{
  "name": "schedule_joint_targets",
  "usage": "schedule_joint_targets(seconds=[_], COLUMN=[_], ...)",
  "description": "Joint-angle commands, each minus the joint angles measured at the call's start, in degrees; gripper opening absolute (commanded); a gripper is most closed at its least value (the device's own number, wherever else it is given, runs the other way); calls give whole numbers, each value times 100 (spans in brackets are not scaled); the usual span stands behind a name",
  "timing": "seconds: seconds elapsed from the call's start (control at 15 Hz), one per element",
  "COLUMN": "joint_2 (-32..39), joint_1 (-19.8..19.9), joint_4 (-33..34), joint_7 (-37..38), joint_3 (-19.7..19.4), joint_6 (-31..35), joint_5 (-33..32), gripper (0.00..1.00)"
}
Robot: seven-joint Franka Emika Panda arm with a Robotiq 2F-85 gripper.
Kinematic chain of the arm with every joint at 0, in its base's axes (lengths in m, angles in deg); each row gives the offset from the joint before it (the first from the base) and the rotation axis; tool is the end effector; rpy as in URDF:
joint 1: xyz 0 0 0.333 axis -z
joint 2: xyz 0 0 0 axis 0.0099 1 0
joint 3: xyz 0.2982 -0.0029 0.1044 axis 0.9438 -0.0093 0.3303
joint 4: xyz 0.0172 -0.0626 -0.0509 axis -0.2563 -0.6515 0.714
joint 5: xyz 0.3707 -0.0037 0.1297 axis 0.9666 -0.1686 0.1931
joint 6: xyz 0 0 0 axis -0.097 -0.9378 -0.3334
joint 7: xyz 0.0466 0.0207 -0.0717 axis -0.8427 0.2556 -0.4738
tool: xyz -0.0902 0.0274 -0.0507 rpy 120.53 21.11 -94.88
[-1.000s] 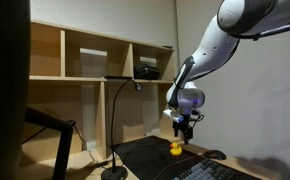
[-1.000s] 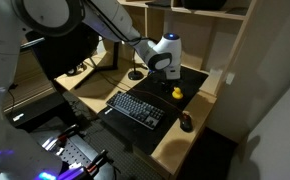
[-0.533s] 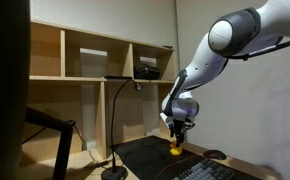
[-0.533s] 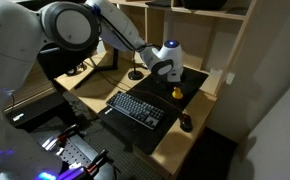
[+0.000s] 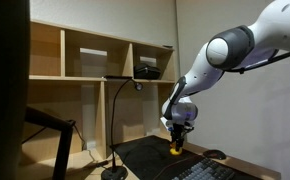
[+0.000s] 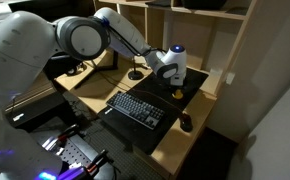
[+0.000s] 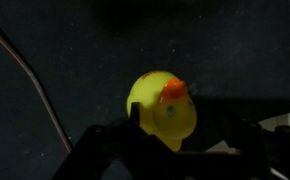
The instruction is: Move the rubber duck and the mouse to the left
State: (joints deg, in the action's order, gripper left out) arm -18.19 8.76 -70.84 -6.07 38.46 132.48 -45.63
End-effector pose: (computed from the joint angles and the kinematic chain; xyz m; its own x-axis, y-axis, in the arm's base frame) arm 0.7050 -0.2347 0.1721 -0.3887 -0.9185 -0.0729 -0.8734 0.3925 -0.2882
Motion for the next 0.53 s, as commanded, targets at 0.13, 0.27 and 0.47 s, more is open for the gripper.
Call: schedule_joint_targets(seconds=[0.13, 0.27, 0.47], joint_2=[307, 320, 295], joint_1=[218, 263, 344], joint_4=[638, 700, 757], joint_7=[128, 90, 24], joint_3=[98, 144, 216], joint_6=[-619, -770, -1008], joint_5=[-21, -3, 30], gripper=[33, 19, 8])
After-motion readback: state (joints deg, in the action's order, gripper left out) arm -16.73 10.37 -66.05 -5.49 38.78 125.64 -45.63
